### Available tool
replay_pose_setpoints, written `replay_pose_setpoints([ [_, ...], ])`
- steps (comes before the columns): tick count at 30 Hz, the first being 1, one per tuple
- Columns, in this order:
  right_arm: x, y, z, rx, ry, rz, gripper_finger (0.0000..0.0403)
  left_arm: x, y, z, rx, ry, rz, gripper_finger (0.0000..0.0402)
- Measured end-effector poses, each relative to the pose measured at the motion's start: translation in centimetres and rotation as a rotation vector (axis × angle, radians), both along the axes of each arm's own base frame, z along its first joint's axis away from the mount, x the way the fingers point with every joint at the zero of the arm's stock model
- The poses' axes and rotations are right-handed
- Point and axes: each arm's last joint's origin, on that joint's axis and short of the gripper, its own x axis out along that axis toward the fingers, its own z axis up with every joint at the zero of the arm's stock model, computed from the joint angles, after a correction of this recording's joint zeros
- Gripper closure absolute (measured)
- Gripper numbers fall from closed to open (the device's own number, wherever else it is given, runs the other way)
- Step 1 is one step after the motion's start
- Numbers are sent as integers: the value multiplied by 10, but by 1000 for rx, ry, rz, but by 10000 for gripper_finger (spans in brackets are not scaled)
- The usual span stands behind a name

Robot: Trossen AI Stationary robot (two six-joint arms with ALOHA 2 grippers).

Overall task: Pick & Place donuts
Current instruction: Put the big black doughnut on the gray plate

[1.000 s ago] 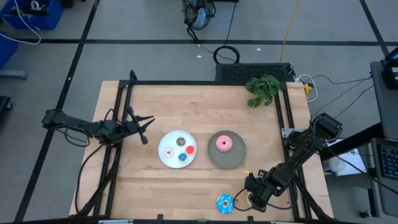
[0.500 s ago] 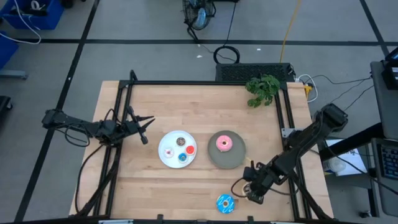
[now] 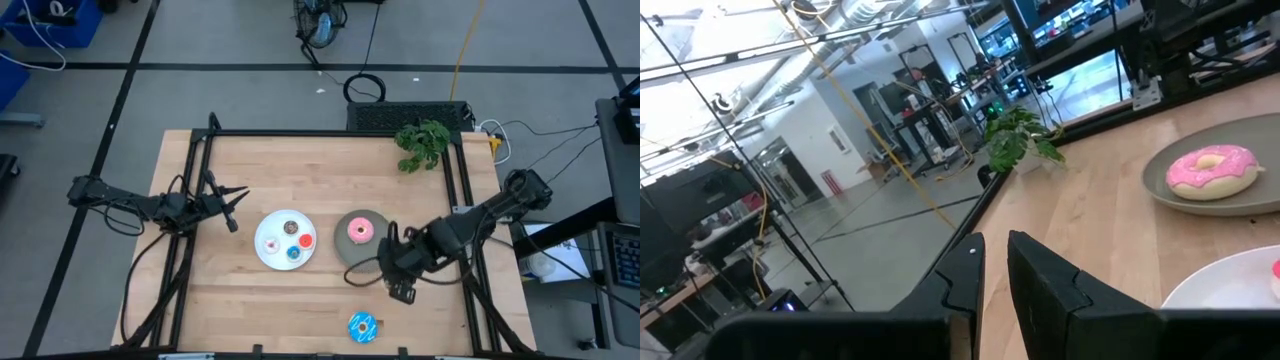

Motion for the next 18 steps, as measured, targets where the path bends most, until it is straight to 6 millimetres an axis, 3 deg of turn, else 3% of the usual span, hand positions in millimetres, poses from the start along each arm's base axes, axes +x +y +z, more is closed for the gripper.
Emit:
replay_pose_setpoints([
  [4, 5, -14, 13, -7, 29, 11, 398, 0, 0, 0, 0, 0, 0, 346],
  [9, 12, -33, 11, -84, 16, 21, 398, 0, 0, 0, 0, 0, -1, 346],
  [13, 19, -54, 0, -193, 10, -8, 395, 0, 0, 0, -1, -1, -1, 346],
  [18, 28, -81, -34, -215, 48, 7, 395, 0, 0, 0, -2, -1, -1, 346],
])
